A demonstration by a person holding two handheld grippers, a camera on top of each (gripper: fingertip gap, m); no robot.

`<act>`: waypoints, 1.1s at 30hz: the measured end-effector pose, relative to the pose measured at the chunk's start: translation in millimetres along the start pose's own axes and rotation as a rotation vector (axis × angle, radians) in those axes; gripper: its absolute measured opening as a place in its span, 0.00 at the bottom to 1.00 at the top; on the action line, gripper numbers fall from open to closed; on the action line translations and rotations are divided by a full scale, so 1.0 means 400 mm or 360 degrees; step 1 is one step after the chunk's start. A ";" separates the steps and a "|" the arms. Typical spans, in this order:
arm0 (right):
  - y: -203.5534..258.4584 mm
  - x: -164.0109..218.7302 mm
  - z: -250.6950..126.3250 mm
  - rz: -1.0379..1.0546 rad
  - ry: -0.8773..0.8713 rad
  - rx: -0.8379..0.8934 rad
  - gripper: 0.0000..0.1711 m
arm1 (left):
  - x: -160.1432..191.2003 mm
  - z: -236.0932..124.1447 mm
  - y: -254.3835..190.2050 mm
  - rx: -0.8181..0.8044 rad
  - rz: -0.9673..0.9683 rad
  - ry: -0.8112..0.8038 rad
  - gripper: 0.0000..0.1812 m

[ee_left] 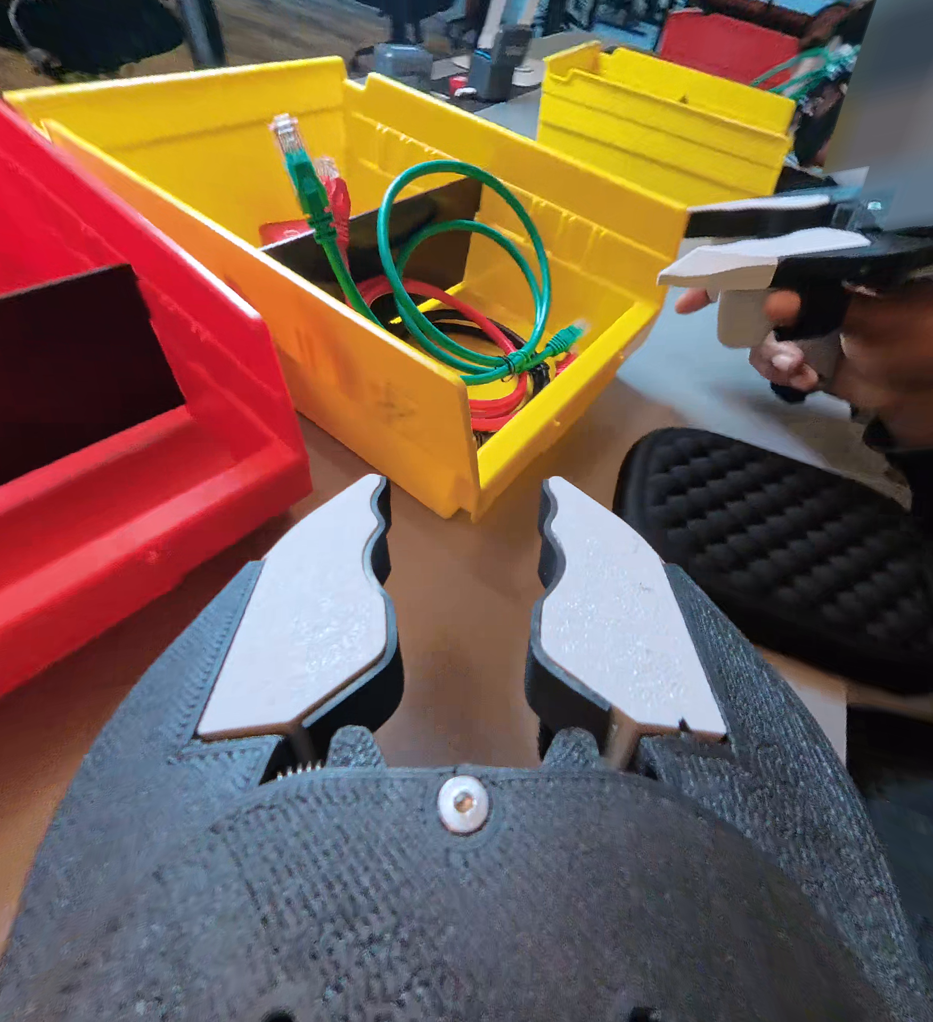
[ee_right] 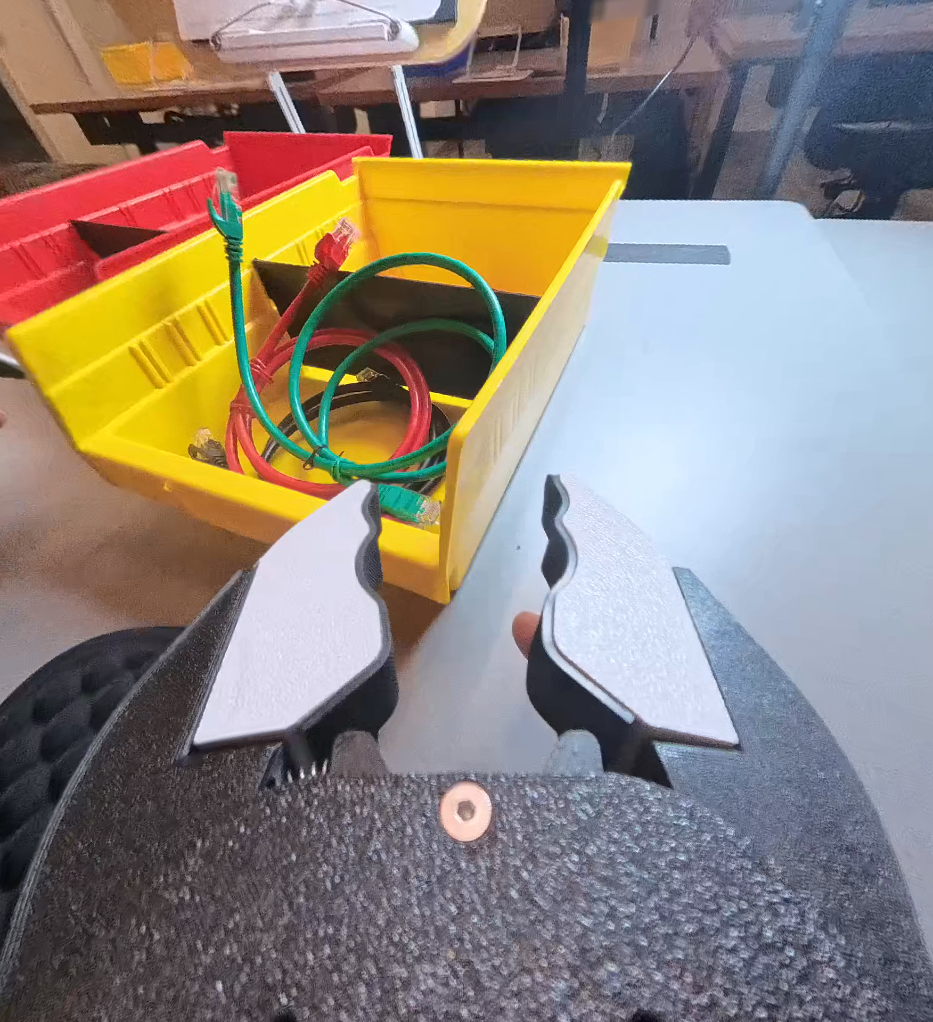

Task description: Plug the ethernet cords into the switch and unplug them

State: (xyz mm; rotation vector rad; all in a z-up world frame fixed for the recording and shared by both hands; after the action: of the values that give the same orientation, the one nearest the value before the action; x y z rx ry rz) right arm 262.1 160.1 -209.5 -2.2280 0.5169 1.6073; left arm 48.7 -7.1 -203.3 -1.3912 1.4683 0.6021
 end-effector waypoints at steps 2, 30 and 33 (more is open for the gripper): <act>0.003 0.003 0.039 0.0063 0.0007 -0.0036 0.32 | 0.001 0.044 -0.005 -0.0069 -0.0109 -0.0040 0.29; 0.278 -0.391 -0.075 -0.0409 -0.0508 0.0043 0.08 | -0.271 -0.320 -0.041 -0.0616 0.0272 -0.0810 0.10; 0.406 -0.451 -0.004 -0.0459 -0.0555 -0.0131 0.09 | -0.261 -0.463 0.025 -0.0795 0.0239 -0.0863 0.09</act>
State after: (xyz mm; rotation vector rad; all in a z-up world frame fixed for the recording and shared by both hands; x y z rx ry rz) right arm 132.6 33.7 -47.5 -1.9063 0.0334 1.8261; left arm -33.5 -118.3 -41.7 -1.3379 1.0186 1.3940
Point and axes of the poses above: each gripper's, where its closed fingertips meet, z out along the fingers, x out of its underside, y = z × x across the jaws, the point moved 5 cm from there along -z, back along the fingers, and after that the axes turned 8 degrees about -z, right-handed, at the moved point
